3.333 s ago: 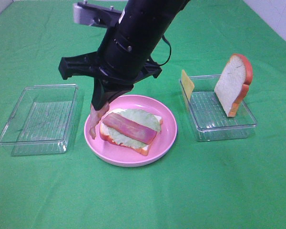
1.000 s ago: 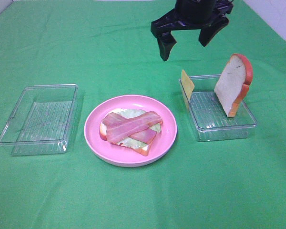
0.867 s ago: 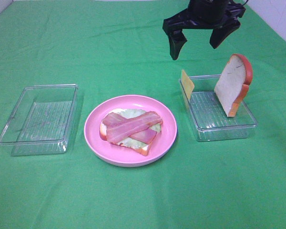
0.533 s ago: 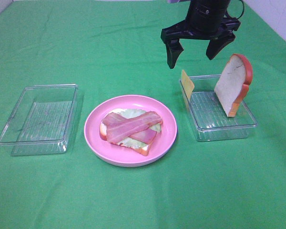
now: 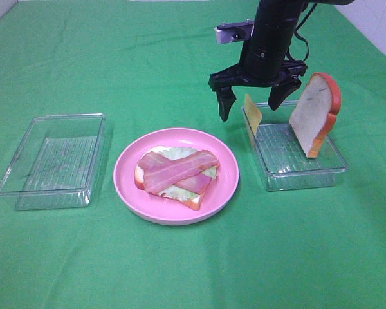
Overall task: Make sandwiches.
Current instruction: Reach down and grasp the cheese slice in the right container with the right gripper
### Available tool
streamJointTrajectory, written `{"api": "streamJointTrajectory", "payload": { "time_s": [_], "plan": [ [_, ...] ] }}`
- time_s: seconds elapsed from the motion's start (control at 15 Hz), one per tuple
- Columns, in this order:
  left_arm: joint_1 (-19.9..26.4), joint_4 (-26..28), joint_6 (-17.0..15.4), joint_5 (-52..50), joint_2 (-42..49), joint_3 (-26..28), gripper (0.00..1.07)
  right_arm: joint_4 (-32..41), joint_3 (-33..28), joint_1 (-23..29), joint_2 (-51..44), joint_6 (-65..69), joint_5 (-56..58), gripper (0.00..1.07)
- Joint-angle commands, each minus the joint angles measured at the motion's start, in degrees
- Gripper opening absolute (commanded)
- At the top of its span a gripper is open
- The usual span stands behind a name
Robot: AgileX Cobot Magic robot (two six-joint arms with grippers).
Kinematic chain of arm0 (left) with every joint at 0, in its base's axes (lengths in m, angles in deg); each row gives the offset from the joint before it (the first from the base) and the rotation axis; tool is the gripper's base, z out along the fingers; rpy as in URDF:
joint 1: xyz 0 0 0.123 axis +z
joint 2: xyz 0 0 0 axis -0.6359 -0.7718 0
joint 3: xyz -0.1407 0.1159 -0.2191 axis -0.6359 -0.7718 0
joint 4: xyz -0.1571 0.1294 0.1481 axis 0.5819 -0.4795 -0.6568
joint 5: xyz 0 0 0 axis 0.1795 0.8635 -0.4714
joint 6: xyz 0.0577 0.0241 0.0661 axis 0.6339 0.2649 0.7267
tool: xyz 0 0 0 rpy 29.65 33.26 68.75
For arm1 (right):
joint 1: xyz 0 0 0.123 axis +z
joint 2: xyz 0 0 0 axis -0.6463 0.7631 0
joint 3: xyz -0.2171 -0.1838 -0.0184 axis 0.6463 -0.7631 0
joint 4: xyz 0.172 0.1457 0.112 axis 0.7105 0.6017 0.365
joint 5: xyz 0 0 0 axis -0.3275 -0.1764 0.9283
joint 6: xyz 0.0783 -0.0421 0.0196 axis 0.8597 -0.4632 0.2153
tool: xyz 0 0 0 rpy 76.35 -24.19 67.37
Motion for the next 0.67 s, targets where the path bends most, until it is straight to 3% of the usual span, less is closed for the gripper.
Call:
{"api": "streamJointTrajectory", "payload": {
  "time_s": [0.07,0.67],
  "plan": [
    [0.1,0.4,-0.4,-0.2,0.7,-0.1,1.01,-1.6,0.3,0.0,1.3,4.7,-1.6,0.96],
    [0.1,0.4,-0.4,-0.2,0.7,-0.1,1.01,-3.6,0.3,-0.1,3.4,7.9,-4.0,0.92]
  ]
}}
